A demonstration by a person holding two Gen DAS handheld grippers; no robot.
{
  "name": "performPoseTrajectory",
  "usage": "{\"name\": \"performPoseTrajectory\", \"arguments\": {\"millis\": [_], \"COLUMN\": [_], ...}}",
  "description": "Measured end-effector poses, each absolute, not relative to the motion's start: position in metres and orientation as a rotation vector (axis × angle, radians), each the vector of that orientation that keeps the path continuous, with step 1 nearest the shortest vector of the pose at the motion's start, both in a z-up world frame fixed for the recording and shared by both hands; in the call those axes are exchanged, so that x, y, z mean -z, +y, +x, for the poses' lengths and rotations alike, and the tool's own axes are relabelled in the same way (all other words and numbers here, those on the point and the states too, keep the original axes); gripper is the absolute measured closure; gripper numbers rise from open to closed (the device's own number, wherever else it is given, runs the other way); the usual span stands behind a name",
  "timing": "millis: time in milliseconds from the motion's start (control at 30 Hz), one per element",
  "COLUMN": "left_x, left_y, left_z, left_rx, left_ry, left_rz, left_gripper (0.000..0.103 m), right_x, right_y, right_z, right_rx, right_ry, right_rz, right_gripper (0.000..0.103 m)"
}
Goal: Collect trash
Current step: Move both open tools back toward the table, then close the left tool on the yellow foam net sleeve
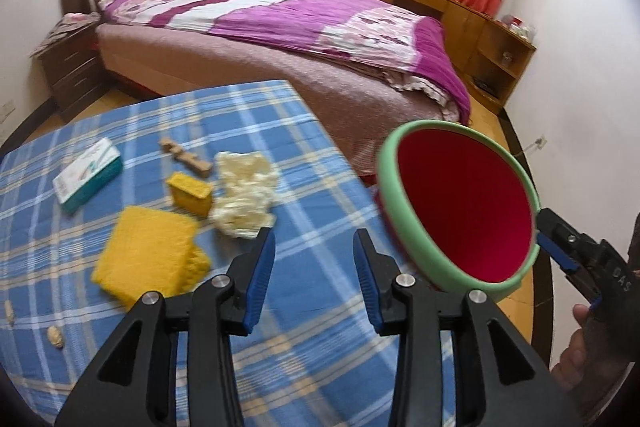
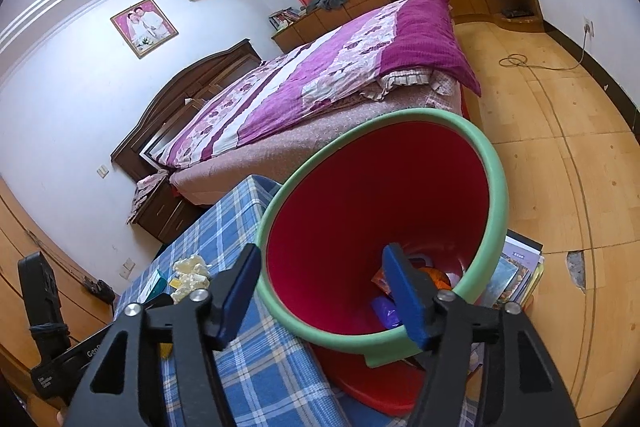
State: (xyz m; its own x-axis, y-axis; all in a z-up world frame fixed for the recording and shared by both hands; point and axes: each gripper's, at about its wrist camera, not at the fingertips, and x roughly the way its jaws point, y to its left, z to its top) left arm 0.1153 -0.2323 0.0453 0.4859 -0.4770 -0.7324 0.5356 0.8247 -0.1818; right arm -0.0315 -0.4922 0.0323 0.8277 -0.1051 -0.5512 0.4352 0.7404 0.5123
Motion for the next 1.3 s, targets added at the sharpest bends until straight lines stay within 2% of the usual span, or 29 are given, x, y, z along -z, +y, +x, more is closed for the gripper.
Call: {"name": "performPoseTrajectory", "arguments": {"millis": [433,600,1033,1100,1300], "left_x": [-0.030,-0.018,0.000,-0.001,-0.003], "left_y": [-0.181,-0.168,-0.152,-0.152,-0.147], "left_z": [0.139,0.151,0.165,0.163,0.159], "left_rx": [0.447,0.375,0.389,0.395,0.420], "left_ry": [0.887,0.898,0.926,0.921,0.915], "left_rz": [0.145,0.184,0.127,0.128,0.107], "left_gripper": [0.060,0.055,0.052,0.054,0.073], "right_x": [-0.038,-0.036,-0.033,-0.032,-0.032], "right_y": [-0.468,-0.457,-0.435,-0.431,-0.422], "right_z": [-0.023,-0.015,0.000,0.002,0.007], "right_rx": [0.309,0.285,0.251,0.245,0.225], "right_ry": [0.548,0.572,0.616,0.623,0.637], "right_rz": [0.640,0.634,0.613,0.609,0.595], "right_gripper": [0.031,0.031,0.031,0.031,0.031]}}
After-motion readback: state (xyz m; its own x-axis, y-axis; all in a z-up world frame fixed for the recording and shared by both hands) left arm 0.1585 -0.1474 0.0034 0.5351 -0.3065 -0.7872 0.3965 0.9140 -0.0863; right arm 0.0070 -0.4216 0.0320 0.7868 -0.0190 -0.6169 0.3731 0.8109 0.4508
